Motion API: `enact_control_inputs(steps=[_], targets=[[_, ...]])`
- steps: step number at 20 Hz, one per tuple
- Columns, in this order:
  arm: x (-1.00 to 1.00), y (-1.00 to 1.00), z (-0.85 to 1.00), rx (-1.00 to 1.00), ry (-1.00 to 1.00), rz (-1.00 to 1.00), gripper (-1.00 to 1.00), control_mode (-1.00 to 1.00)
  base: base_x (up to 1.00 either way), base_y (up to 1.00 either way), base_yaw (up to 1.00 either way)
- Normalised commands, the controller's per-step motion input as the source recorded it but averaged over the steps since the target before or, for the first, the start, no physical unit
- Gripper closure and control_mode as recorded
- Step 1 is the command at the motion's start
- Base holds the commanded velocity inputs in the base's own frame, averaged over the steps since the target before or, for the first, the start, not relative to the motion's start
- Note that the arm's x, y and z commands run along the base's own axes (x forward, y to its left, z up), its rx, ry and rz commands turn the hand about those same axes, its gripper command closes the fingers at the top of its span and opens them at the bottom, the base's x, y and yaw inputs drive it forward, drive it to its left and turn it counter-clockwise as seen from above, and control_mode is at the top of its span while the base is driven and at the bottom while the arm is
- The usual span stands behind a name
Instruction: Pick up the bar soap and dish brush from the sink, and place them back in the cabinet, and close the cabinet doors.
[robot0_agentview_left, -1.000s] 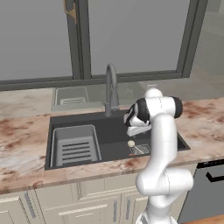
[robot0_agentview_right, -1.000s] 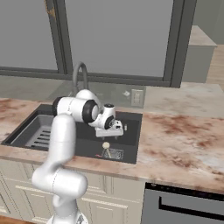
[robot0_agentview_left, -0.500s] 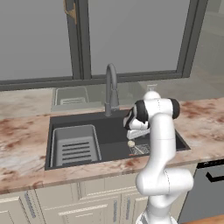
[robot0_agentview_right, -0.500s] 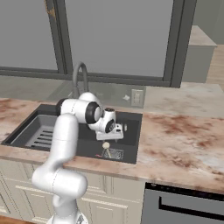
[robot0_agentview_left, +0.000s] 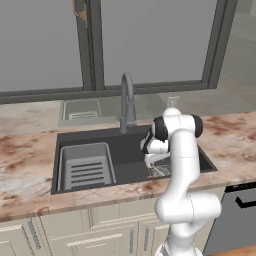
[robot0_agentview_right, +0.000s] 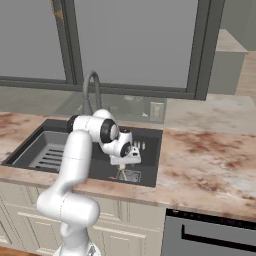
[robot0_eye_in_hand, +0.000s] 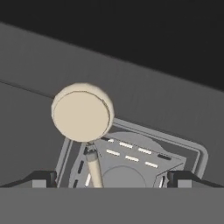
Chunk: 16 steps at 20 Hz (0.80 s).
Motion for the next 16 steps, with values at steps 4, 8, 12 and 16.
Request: enact_control_inputs(steps=[4, 8, 12, 16], targets=[[0.0, 0.0, -0.11, 0.0, 0.0, 0.0, -1.0, -1.0, 0.0, 0.0, 0.0], [0.0, 0.0, -0.09, 0.0, 0.0, 0.0, -1.0, -1.0, 0.0, 0.0, 0.0], [0.0, 0.0, -0.08, 0.0, 0.0, 0.0, -1.0, -1.0, 0.0, 0.0, 0.0], [0.0, 0.0, -0.16, 0.0, 0.0, 0.0, -1.0, -1.0, 0.0, 0.0, 0.0]])
